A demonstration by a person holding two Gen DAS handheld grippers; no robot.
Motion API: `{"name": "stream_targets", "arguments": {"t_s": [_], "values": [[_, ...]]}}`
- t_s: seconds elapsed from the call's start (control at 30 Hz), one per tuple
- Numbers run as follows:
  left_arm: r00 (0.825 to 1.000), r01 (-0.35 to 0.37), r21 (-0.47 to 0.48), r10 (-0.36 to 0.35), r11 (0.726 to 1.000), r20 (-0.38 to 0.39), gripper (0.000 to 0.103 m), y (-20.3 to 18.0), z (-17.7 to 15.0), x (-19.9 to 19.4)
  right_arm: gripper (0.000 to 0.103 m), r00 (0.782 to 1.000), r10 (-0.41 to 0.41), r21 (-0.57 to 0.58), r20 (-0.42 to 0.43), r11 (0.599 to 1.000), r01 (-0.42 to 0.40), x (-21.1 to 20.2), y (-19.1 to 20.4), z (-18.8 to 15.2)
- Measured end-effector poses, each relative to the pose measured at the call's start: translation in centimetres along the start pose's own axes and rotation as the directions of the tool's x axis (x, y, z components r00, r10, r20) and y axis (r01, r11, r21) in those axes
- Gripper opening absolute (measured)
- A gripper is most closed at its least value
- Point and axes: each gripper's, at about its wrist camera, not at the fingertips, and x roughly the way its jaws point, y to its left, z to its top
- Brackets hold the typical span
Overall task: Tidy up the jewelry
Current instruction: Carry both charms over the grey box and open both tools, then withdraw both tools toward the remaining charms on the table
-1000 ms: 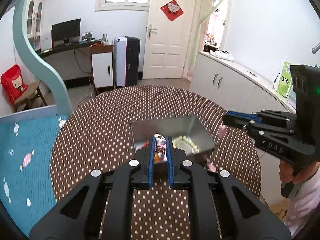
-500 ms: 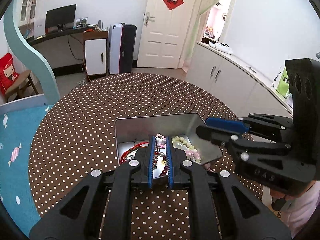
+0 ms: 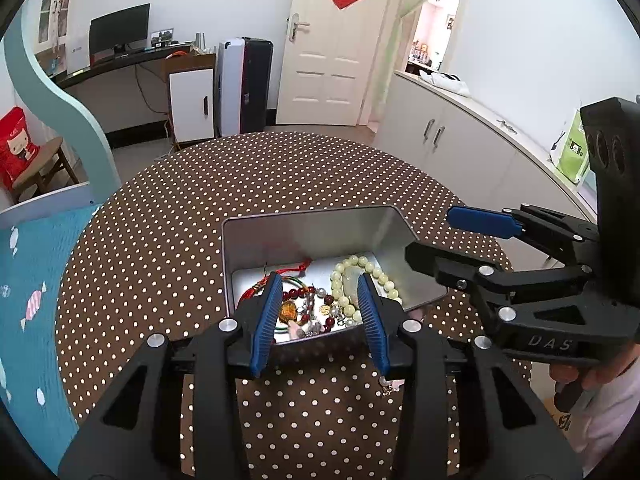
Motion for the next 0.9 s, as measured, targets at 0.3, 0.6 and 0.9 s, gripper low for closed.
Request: {"name": "stream_targets", "arguments": {"t_s": [0.3,0.6,0.9], "values": [[1.0,-0.001,0.003,0.001,1.0,0.003,0.039,-0.2,-0.6,-0.7,0.064,1.0,-0.004,0.005,0.002,1.0,0.004,-0.7,-0.2,-0.3],[1.0,0.021,0.02,-0.021,1.0,0.02,0.041,-1.5,-0.8,-1.7,0.072,0.999,-0.03,0.047,0.022,0.998,0.029,-2.2,-1.1,-1.0],[0.998,0.06,0.06,-0.061,0.996,0.016,0.049,-3.0,-2.6,-3.4,0.082,0.998,-0.059,0.105,0.036,0.993,0.055,-4.0,-2.6,-3.2]]}}
